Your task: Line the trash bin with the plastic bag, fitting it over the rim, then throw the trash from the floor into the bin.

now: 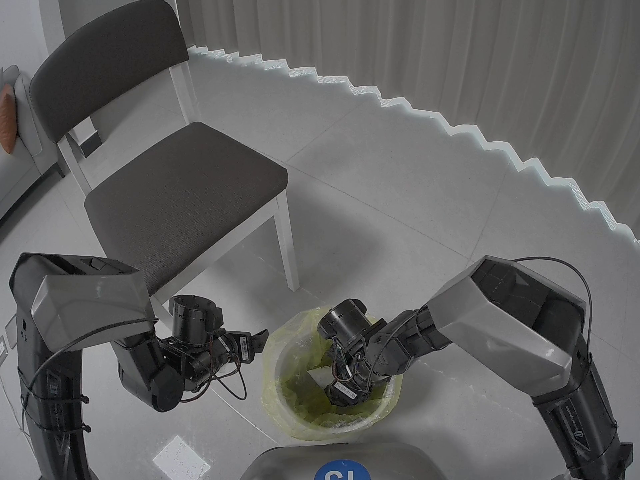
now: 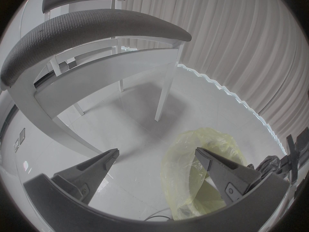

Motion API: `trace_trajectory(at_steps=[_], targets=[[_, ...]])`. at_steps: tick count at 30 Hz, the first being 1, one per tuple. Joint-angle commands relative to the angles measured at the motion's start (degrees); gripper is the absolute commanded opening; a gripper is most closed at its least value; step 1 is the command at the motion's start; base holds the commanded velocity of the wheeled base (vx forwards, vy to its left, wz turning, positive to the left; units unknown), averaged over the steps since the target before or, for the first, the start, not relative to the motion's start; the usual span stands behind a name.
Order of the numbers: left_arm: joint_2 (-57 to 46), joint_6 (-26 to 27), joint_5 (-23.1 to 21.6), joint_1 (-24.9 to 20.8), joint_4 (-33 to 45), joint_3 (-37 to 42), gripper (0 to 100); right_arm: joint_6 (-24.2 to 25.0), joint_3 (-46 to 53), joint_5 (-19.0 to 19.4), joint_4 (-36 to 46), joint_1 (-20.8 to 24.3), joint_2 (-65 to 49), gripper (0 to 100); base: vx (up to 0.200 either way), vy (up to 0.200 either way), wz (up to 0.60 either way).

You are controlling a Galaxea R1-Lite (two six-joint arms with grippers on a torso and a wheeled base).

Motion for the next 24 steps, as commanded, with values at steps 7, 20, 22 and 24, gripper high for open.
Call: trace_trajectory(at_steps=[7, 20, 22, 24], targets=[[0.8, -0.03, 0.02, -0.18, -0.02, -0.07, 100, -0.15, -0.33, -0.02, -0.23, 0.03, 0.14, 100, 0.0, 0.0, 0.0], [5.02, 0.15, 0.02, 0.09, 0.34, -2.8, 100, 1.08, 0.72, -0.02, -2.52, -0.67, -2.76, 100, 0.0, 0.0, 0.0], [5.99, 0.59, 0.02, 0.35, 0.6, -3.68, 100, 1.61, 1.16, -0.02, -2.43, -1.2, -4.08, 100, 0.0, 0.0, 0.0], [7.31, 1.73, 0.02, 0.79, 0.69, -4.47, 100, 2.05, 2.3, 0.07, -2.52, -2.6, -6.54, 100, 0.0, 0.0, 0.0]])
